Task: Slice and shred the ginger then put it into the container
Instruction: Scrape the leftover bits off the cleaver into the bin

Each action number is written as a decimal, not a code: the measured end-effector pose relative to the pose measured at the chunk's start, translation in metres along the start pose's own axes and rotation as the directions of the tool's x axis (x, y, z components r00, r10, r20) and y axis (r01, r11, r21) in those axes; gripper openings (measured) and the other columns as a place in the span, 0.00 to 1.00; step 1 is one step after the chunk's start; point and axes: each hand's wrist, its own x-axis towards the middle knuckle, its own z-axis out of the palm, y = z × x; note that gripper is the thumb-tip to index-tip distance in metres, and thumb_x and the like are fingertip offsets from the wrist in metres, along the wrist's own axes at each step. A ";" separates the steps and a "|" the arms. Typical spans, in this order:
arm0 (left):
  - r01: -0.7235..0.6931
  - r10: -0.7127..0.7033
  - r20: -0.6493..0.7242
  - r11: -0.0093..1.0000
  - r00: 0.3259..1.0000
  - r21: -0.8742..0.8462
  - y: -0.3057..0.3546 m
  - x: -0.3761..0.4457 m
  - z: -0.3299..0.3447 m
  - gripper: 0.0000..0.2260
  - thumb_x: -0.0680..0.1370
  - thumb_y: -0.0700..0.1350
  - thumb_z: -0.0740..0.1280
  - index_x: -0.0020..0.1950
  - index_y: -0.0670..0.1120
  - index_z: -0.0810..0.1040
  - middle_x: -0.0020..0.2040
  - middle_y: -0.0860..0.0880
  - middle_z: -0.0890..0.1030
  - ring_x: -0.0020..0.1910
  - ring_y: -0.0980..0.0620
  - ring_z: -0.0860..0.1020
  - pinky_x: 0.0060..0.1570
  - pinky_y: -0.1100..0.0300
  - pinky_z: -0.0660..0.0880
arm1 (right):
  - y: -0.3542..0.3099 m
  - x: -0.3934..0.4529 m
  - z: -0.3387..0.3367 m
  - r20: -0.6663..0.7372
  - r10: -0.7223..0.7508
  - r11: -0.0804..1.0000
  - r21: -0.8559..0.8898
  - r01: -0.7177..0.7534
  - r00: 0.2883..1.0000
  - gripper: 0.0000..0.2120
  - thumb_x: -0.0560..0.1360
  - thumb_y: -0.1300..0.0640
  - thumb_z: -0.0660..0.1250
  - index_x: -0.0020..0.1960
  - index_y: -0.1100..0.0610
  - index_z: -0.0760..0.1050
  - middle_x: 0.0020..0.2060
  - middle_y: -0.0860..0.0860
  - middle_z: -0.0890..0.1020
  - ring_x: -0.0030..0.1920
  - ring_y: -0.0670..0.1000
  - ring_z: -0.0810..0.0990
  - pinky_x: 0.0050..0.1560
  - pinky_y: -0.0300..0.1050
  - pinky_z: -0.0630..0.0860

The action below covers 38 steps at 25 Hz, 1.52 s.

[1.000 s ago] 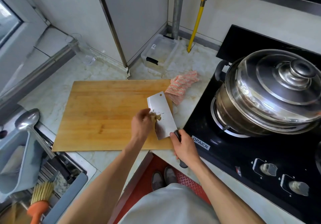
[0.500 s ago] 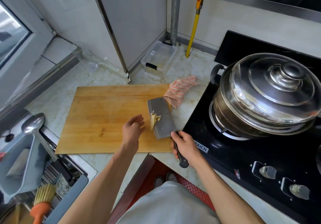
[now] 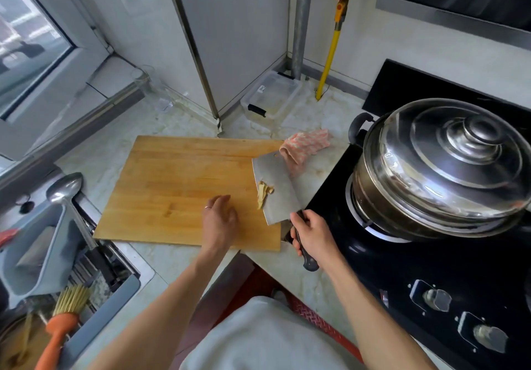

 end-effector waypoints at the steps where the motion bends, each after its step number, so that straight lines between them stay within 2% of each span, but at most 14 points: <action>1: -0.017 0.018 -0.015 1.000 1.000 0.023 -0.001 0.001 0.004 0.18 0.82 0.41 0.62 0.72 0.42 0.72 0.73 0.43 0.68 0.70 0.44 0.68 0.66 0.59 0.64 | 0.003 0.002 -0.002 0.000 -0.005 1.000 -0.023 0.005 1.000 0.13 0.83 0.53 0.63 0.46 0.62 0.71 0.32 0.55 0.74 0.25 0.50 0.71 0.24 0.44 0.70; 5: 0.021 -0.010 -0.078 0.990 0.997 0.142 0.000 0.010 0.019 0.27 0.85 0.56 0.52 0.80 0.44 0.57 0.81 0.44 0.53 0.80 0.46 0.49 0.78 0.51 0.47 | 0.013 0.010 -0.008 -0.018 -0.014 0.988 -0.152 0.012 1.000 0.13 0.83 0.51 0.63 0.47 0.61 0.71 0.33 0.55 0.75 0.26 0.50 0.71 0.25 0.43 0.70; 10: 0.142 -0.114 -0.184 0.979 0.976 0.143 0.023 0.027 0.054 0.30 0.84 0.58 0.45 0.81 0.41 0.50 0.81 0.42 0.48 0.80 0.45 0.43 0.78 0.50 0.39 | 0.024 0.015 0.001 0.025 -0.066 0.949 -0.307 0.071 0.997 0.14 0.83 0.50 0.62 0.46 0.61 0.70 0.30 0.56 0.75 0.24 0.51 0.72 0.23 0.44 0.69; 16: 0.117 -0.129 -0.162 0.990 0.978 -0.079 0.043 0.028 0.074 0.32 0.82 0.59 0.44 0.80 0.40 0.55 0.81 0.44 0.54 0.80 0.47 0.48 0.78 0.50 0.42 | 0.028 0.013 0.023 0.086 -0.073 0.934 -0.342 0.098 0.994 0.13 0.82 0.49 0.62 0.46 0.58 0.72 0.28 0.56 0.76 0.23 0.53 0.73 0.23 0.47 0.70; 20: 0.025 -0.097 -0.205 0.944 0.974 -0.329 0.050 0.017 0.067 0.26 0.83 0.57 0.47 0.69 0.40 0.68 0.67 0.41 0.72 0.68 0.41 0.67 0.69 0.47 0.63 | 0.023 0.012 0.022 0.152 -0.049 0.953 -0.290 0.093 0.987 0.12 0.83 0.51 0.62 0.45 0.57 0.72 0.26 0.55 0.75 0.22 0.54 0.70 0.25 0.46 0.68; 22: 0.055 -0.134 -0.158 0.902 0.978 -0.429 0.054 0.012 0.061 0.23 0.85 0.53 0.49 0.75 0.42 0.64 0.73 0.44 0.68 0.72 0.46 0.65 0.69 0.56 0.61 | 0.024 0.009 0.024 0.158 -0.031 0.972 -0.225 0.067 0.987 0.12 0.83 0.53 0.62 0.44 0.58 0.71 0.27 0.56 0.74 0.23 0.56 0.69 0.24 0.47 0.68; 25: 0.105 -0.190 -0.093 0.819 0.977 -0.564 0.048 0.011 0.056 0.28 0.83 0.59 0.50 0.77 0.44 0.63 0.77 0.44 0.66 0.75 0.47 0.63 0.75 0.48 0.59 | 0.023 0.002 0.025 0.137 -0.032 0.983 -0.173 0.056 0.990 0.13 0.84 0.55 0.62 0.43 0.61 0.70 0.26 0.57 0.74 0.23 0.56 0.68 0.23 0.46 0.67; 27: 0.094 -0.170 -0.077 0.807 0.982 -0.584 0.045 0.010 0.055 0.33 0.80 0.65 0.49 0.74 0.41 0.65 0.74 0.41 0.68 0.74 0.43 0.65 0.74 0.45 0.61 | 0.022 -0.003 0.025 0.115 -0.036 0.986 -0.160 0.055 0.993 0.13 0.84 0.54 0.62 0.43 0.61 0.70 0.25 0.57 0.73 0.23 0.56 0.68 0.23 0.46 0.67; 29: 0.046 -0.091 -0.058 0.847 0.994 -0.530 0.048 0.001 0.054 0.28 0.84 0.59 0.50 0.77 0.42 0.63 0.76 0.50 0.67 0.74 0.58 0.63 0.73 0.61 0.57 | 0.021 -0.012 0.027 0.097 -0.034 0.987 -0.155 0.049 0.995 0.13 0.84 0.53 0.61 0.44 0.60 0.70 0.25 0.55 0.73 0.23 0.55 0.68 0.24 0.46 0.67; 31: -0.022 0.013 -0.022 0.878 1.000 -0.479 0.057 -0.009 0.052 0.20 0.86 0.51 0.50 0.74 0.45 0.67 0.65 0.64 0.69 0.57 0.77 0.64 0.62 0.70 0.57 | 0.016 -0.022 0.030 0.055 -0.021 0.988 -0.154 0.029 0.998 0.13 0.84 0.53 0.61 0.43 0.59 0.70 0.25 0.54 0.73 0.22 0.54 0.69 0.24 0.46 0.68; 32: -0.029 0.042 0.017 0.883 0.999 -0.469 0.061 -0.013 0.049 0.16 0.86 0.50 0.51 0.68 0.46 0.71 0.55 0.67 0.68 0.49 0.80 0.65 0.56 0.71 0.59 | 0.014 -0.029 0.032 0.028 -0.008 0.990 -0.142 0.012 1.000 0.13 0.84 0.53 0.61 0.43 0.59 0.69 0.25 0.54 0.72 0.22 0.53 0.69 0.24 0.45 0.68; 33: -0.054 0.081 0.039 0.888 0.996 -0.456 0.064 -0.017 0.044 0.13 0.86 0.49 0.52 0.63 0.47 0.73 0.48 0.67 0.66 0.46 0.81 0.65 0.52 0.72 0.60 | 0.012 -0.036 0.033 0.006 -0.003 0.991 -0.130 0.004 1.000 0.14 0.84 0.54 0.61 0.42 0.59 0.69 0.25 0.54 0.72 0.23 0.53 0.69 0.24 0.45 0.68; 35: -0.096 0.138 0.062 0.891 0.989 -0.443 0.064 -0.025 0.036 0.14 0.86 0.49 0.53 0.62 0.44 0.73 0.46 0.67 0.66 0.46 0.81 0.65 0.51 0.72 0.61 | 0.008 -0.047 0.038 -0.027 -0.005 0.993 -0.120 0.002 1.000 0.14 0.84 0.54 0.61 0.44 0.62 0.69 0.26 0.55 0.73 0.23 0.53 0.69 0.23 0.45 0.68; 38: -0.107 0.178 0.091 0.854 0.980 -0.509 0.058 -0.029 0.030 0.17 0.85 0.54 0.53 0.66 0.48 0.75 0.61 0.60 0.76 0.60 0.70 0.71 0.61 0.61 0.68 | 0.007 -0.061 0.044 -0.086 -0.001 0.998 -0.068 -0.005 0.996 0.14 0.84 0.55 0.61 0.46 0.65 0.70 0.30 0.56 0.74 0.24 0.54 0.69 0.22 0.45 0.67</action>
